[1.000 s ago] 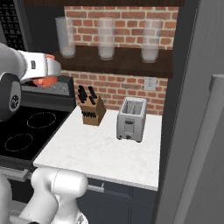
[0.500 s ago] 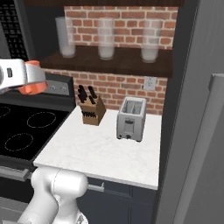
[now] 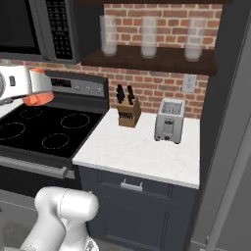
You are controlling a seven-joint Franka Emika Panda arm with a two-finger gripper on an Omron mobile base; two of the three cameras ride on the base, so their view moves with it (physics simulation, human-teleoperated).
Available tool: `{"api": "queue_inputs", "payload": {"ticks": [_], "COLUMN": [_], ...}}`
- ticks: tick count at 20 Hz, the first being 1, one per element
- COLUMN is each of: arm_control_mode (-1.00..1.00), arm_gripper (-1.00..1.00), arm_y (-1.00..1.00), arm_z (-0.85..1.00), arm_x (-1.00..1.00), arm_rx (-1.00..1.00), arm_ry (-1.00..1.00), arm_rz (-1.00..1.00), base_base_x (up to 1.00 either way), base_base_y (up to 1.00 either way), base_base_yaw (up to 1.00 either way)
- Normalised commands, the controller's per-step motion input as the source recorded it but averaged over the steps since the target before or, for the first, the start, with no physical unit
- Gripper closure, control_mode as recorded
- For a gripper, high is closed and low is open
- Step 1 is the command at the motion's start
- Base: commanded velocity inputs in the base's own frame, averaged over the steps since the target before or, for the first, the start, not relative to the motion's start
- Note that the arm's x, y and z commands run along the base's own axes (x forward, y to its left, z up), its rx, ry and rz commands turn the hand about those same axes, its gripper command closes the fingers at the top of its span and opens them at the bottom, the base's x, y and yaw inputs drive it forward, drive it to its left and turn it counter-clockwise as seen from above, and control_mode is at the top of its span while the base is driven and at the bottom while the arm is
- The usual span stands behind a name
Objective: Gather all objects into one cabinet and sort the glasses and bowls to opposite sides.
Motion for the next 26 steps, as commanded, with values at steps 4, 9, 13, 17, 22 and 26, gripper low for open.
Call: {"api": "queue_inputs", "payload": {"ticks": [4, 9, 13, 17, 22, 26], "arm_control_mode": [1.0, 1.0, 1.0, 1.0, 1.0, 1.0], "arm_gripper": [1.0, 1.0, 1.0, 1.0, 1.0, 1.0], "arm_y": [0.0, 0.0, 0.0, 0.0, 0.0, 0.0], "arm_z": [0.0, 0.0, 0.0, 0.0, 0.0, 0.0], "arm_x": [0.0, 0.0, 0.0, 0.0, 0.0, 0.0], "arm_rx": [0.0, 0.0, 0.0, 0.0, 0.0, 0.0], "arm_ry": [0.0, 0.0, 0.0, 0.0, 0.0, 0.0], "arm_rz": [0.0, 0.0, 0.0, 0.0, 0.0, 0.0], "base_base_x": [-0.4, -0.27, -0.13, -0.02, 0.0, 0.0], "base_base_y": [0.54, 0.62, 0.63, 0.54, 0.51, 0.52], "base_base_yaw": [0.29, 0.36, 0.4, 0.41, 0.41, 0.42]}}
